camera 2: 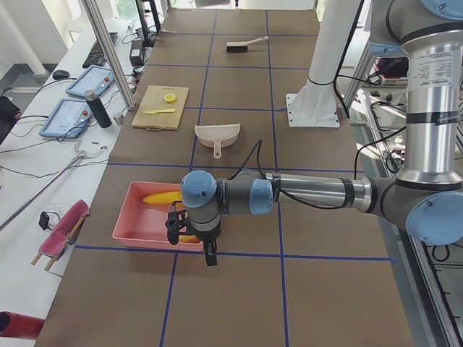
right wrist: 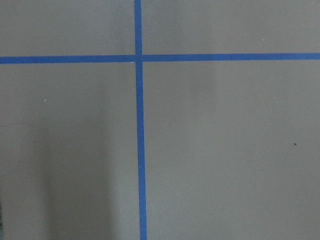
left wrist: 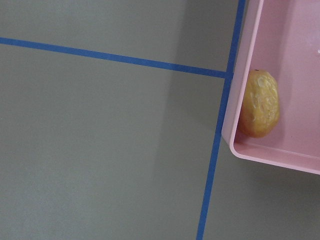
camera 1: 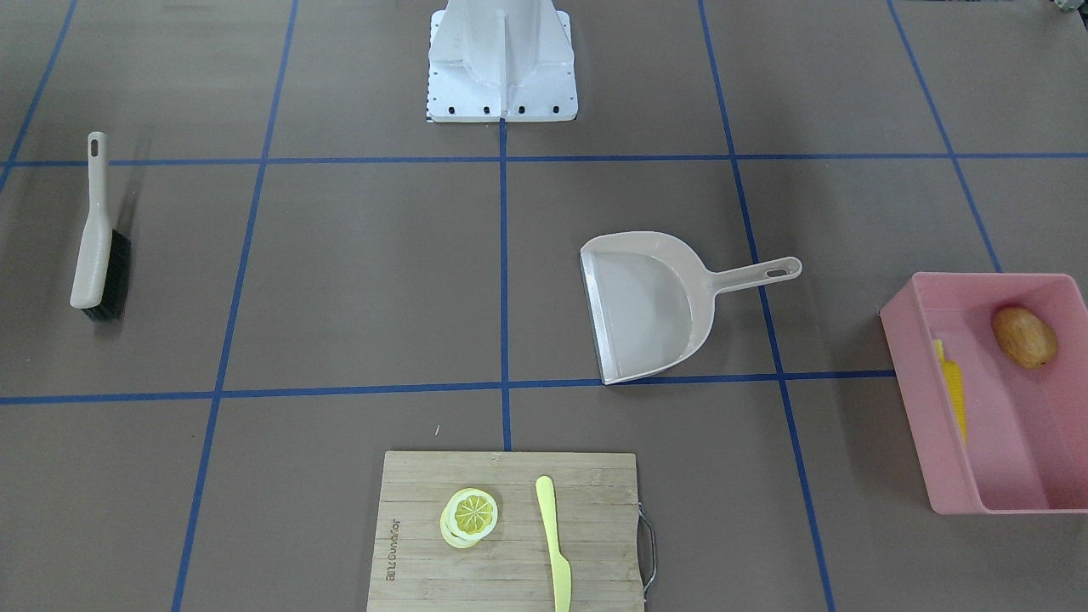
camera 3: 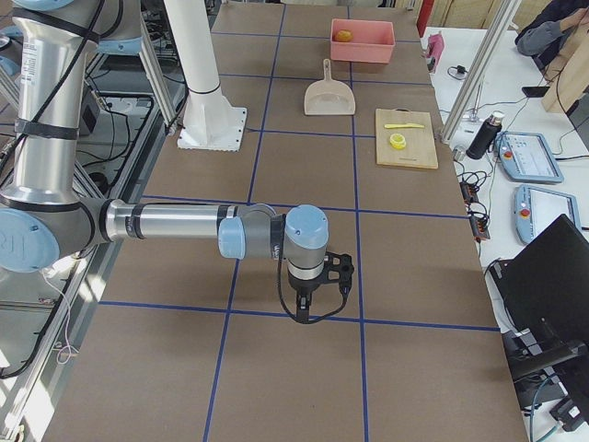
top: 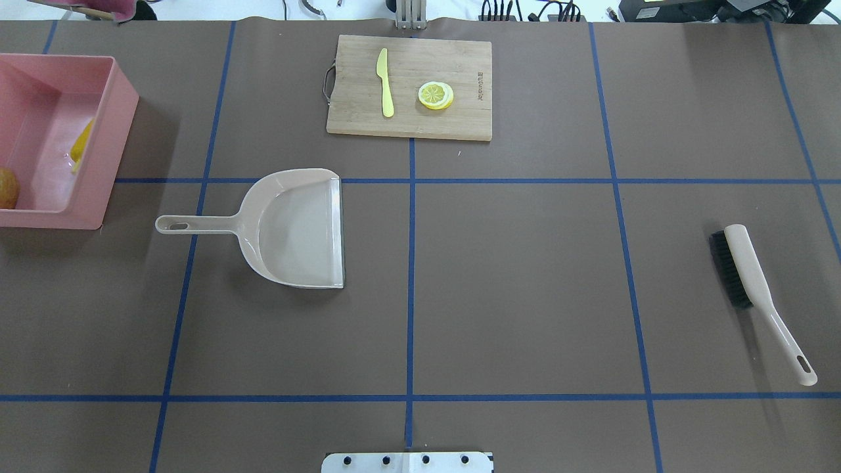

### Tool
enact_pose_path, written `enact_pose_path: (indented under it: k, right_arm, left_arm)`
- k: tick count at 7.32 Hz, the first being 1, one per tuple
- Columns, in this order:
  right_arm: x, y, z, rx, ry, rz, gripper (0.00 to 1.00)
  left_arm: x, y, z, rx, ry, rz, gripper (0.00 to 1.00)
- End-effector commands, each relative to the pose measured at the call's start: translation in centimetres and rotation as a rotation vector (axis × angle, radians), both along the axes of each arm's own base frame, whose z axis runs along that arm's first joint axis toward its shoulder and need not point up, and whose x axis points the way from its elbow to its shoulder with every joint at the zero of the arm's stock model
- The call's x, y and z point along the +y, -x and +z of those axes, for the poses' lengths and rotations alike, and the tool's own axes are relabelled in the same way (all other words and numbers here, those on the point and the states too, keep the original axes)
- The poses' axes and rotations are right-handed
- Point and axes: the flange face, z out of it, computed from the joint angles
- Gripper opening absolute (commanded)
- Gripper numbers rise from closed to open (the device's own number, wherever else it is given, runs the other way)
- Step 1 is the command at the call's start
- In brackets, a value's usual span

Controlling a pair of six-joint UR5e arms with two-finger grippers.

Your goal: Sweep and dump trash into bin

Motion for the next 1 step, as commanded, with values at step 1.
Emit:
enact_pose_path:
  k: [1]
  right_arm:
    - [0.00, 0.00, 0.00, 0.000, 0.000, 0.000, 1.00]
  left_arm:
    - [-0.03, -0.01, -0.17, 0.001, -0.002, -0.002, 0.99]
